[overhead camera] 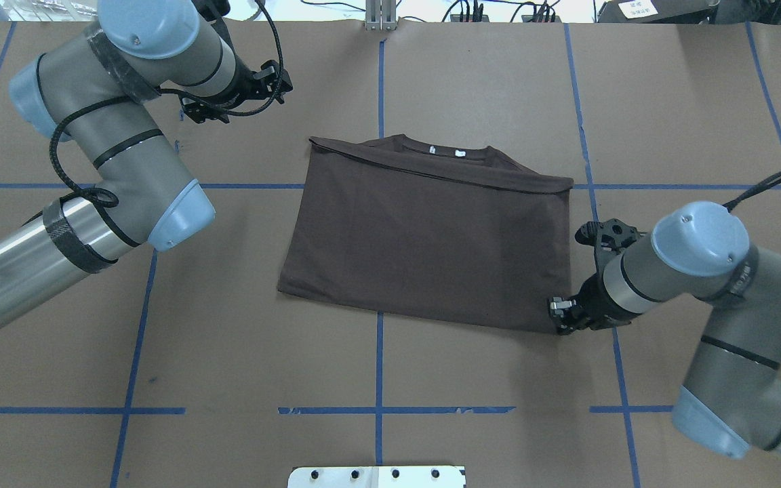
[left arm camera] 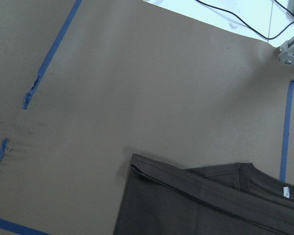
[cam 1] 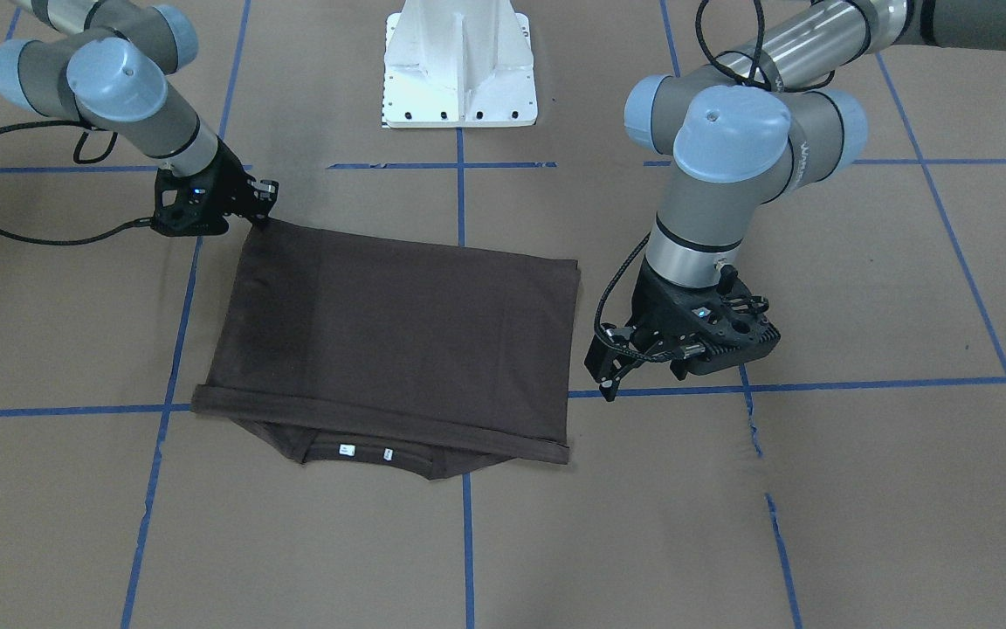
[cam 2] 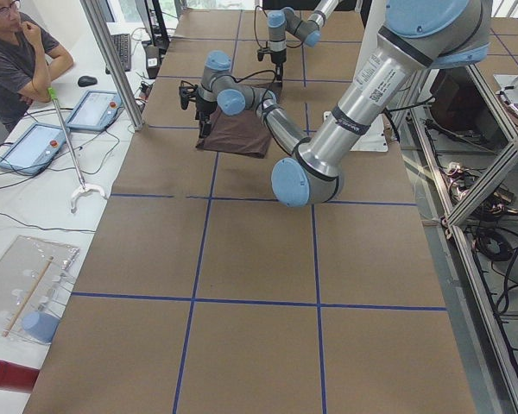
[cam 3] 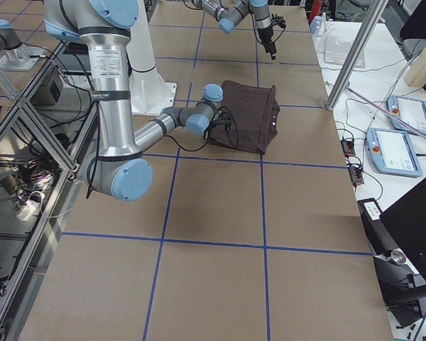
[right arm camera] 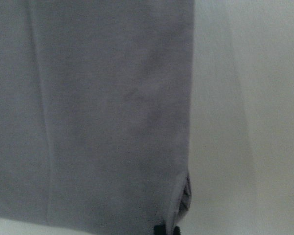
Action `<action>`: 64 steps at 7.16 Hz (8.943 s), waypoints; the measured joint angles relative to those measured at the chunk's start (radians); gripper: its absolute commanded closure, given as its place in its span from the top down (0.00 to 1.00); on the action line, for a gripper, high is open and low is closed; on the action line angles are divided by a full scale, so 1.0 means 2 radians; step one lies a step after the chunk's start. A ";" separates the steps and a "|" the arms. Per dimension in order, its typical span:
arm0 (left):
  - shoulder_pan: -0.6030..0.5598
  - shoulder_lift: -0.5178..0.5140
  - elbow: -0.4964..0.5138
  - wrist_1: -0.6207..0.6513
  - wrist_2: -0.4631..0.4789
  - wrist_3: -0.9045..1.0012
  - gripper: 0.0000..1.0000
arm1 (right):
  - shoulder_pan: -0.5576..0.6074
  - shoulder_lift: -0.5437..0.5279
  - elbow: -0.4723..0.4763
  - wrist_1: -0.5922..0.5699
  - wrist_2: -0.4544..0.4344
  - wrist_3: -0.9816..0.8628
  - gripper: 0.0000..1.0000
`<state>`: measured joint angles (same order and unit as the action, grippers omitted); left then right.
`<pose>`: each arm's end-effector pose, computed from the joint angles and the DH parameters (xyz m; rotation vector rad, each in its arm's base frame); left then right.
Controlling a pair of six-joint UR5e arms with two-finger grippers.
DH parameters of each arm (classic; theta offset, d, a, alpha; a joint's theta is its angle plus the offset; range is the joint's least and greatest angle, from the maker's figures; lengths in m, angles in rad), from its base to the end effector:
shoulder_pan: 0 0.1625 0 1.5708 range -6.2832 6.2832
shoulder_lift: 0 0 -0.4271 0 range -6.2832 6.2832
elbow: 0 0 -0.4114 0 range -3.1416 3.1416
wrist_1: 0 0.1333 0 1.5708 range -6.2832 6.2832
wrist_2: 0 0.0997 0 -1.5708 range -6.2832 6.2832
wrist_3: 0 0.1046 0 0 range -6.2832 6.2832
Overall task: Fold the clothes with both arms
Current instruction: 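Grasp the near corner with the right gripper and drag it toward the robot, then move the left gripper to the shirt's far edge while the right gripper holds, then rotate the shirt upright with the left gripper while the right gripper releases, then move the right gripper along the shirt's side edge to straighten it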
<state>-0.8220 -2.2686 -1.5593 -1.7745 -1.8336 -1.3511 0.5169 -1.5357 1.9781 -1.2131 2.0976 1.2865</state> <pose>0.4219 -0.6099 0.2152 0.2295 0.8968 -0.4423 -0.4131 -0.3277 0.4047 -0.1538 -0.9117 0.0051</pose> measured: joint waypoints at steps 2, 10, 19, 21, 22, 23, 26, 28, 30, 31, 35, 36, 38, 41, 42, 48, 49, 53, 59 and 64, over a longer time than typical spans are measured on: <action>0.004 0.010 -0.015 0.000 0.000 -0.001 1.00 | -0.093 -0.064 0.080 0.001 -0.009 0.067 0.00; 0.139 0.041 -0.076 0.033 0.014 -0.168 0.94 | -0.057 -0.005 0.140 0.006 -0.069 0.176 1.00; 0.237 0.053 -0.067 0.043 0.056 -0.267 0.09 | 0.003 0.032 0.124 0.003 -0.069 0.174 1.00; 0.243 0.055 -0.068 0.043 0.063 -0.270 0.00 | 0.005 0.032 0.124 0.003 -0.068 0.174 1.00; 0.246 0.056 -0.068 0.043 0.068 -0.270 0.00 | 0.007 0.032 0.124 0.002 -0.067 0.174 1.00; 0.246 0.056 -0.069 0.043 0.069 -0.269 0.00 | 0.008 0.032 0.124 0.002 -0.067 0.174 1.00; 0.244 0.053 -0.075 0.062 0.067 -0.263 0.00 | 0.010 0.032 0.123 0.001 -0.067 0.174 1.00; 0.239 0.052 -0.076 0.064 0.066 -0.262 0.00 | 0.014 0.032 0.121 0.001 -0.067 0.174 1.00; 0.212 0.051 -0.074 0.065 0.065 -0.248 0.00 | 0.016 0.031 0.120 0.001 -0.066 0.174 1.00; 0.186 0.051 -0.069 0.065 0.065 -0.222 0.00 | 0.017 0.031 0.119 0.001 -0.066 0.174 1.00; 0.089 0.020 0.023 0.022 0.070 -0.119 0.00 | 0.022 0.033 0.109 0.003 -0.069 0.174 1.00; 0.072 -0.004 0.074 -0.018 0.072 -0.093 0.00 | 0.024 0.034 0.106 0.003 -0.070 0.174 1.00; 0.060 -0.074 0.202 -0.120 0.084 -0.063 0.00 | 0.026 0.038 0.103 0.004 -0.073 0.174 1.00; 0.058 -0.125 0.316 -0.225 0.115 -0.025 0.99 | 0.029 0.044 0.096 0.002 -0.074 0.174 1.00; 0.056 -0.126 0.325 -0.233 0.121 -0.021 1.00 | 0.029 0.046 0.091 0.002 -0.074 0.173 1.00; 0.013 -0.012 0.086 -0.088 0.038 0.049 1.00 | 0.032 0.183 0.001 -0.168 -0.089 0.059 1.00; 0.014 0.005 0.038 -0.056 0.029 0.051 1.00 | 0.024 0.208 -0.031 -0.178 -0.092 0.044 1.00; 0.026 0.019 -0.050 0.011 0.006 0.051 1.00 | -0.046 0.242 -0.074 -0.238 -0.101 0.023 1.00; 0.027 0.024 -0.056 0.013 0.004 0.047 1.00 | -0.078 0.243 -0.103 -0.259 -0.097 0.001 1.00; 0.028 0.035 -0.080 0.013 0.003 0.045 1.00 | -0.077 0.240 -0.096 -0.288 -0.096 -0.012 1.00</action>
<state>-0.7658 -2.1986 -1.7192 -1.7484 -1.8277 -1.2605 0.3634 -1.0564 1.7868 -1.7899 1.9052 1.2630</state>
